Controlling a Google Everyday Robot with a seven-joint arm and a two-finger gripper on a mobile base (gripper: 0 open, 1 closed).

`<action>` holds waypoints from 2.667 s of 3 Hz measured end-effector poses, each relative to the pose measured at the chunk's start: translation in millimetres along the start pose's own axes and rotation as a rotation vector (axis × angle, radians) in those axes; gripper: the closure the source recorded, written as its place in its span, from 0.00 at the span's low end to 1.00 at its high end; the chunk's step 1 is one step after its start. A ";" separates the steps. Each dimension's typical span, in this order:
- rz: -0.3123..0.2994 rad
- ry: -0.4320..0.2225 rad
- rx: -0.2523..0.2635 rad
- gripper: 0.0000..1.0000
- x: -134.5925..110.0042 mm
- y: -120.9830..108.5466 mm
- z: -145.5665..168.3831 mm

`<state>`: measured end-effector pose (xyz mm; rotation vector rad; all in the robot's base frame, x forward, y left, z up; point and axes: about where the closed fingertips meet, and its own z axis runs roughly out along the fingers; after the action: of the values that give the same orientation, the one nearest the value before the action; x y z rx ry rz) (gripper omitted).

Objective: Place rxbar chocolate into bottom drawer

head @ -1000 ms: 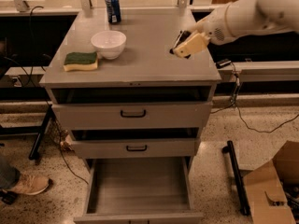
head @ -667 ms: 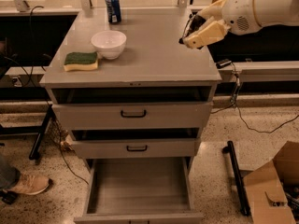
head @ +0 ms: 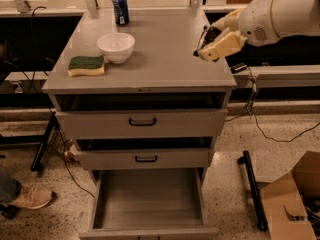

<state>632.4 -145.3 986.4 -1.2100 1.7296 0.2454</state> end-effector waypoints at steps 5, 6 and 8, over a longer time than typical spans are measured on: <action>0.253 0.064 -0.351 1.00 179.3 174.5 139.5; 0.322 -0.003 -0.410 1.00 205.0 203.4 184.9; 0.364 -0.024 -0.457 1.00 222.5 225.5 213.9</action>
Offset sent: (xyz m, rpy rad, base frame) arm -0.1107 0.0474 -0.2335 -0.0786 0.4664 0.2025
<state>570.3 -37.3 625.1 -1.1879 1.9266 0.9086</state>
